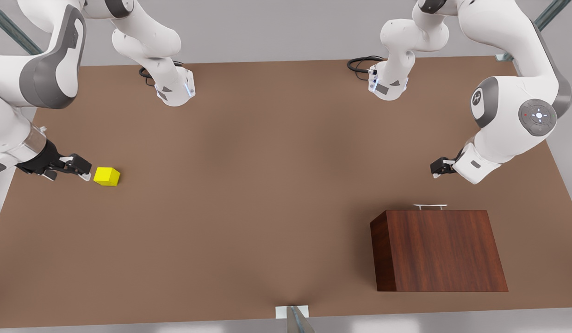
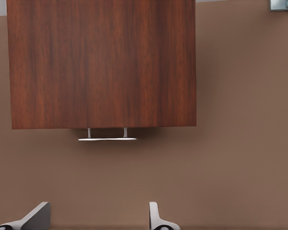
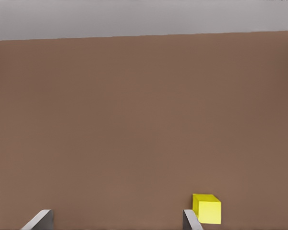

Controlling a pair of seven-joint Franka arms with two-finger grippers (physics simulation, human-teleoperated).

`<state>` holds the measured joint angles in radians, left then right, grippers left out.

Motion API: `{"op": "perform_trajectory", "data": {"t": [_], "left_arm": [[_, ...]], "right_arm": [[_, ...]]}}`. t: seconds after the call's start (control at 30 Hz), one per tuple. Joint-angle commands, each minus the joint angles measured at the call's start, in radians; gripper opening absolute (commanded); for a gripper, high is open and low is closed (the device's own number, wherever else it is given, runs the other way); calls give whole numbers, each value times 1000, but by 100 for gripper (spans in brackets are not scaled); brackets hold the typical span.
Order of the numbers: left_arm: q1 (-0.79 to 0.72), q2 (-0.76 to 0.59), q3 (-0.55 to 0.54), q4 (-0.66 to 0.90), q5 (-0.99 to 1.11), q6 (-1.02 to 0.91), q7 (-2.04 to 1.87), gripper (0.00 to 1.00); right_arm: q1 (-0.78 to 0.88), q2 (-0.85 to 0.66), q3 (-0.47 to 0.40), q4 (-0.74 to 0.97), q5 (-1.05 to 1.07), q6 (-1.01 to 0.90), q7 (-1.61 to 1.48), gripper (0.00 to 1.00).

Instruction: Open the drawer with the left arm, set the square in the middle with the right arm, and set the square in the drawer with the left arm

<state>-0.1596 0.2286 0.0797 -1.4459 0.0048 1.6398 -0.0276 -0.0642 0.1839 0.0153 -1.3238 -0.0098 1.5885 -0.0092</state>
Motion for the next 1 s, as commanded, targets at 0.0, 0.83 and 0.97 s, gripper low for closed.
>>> {"op": "perform_trajectory", "data": {"t": [0.0, 0.83, 0.97], "left_arm": [[0, 0, 0, 1, 0, 0, 0, 100], [-1, -219, 43, -778, -373, 795, -1287, 100], [0, -177, 43, -777, -365, 893, -1261, 100]], "right_arm": [[0, 0, 0, 0, -1, 1, 0, 100], [-218, -70, -81, -756, 1, 481, -204, 100], [-217, 5, -147, -821, 4, 617, -301, 100]]}}
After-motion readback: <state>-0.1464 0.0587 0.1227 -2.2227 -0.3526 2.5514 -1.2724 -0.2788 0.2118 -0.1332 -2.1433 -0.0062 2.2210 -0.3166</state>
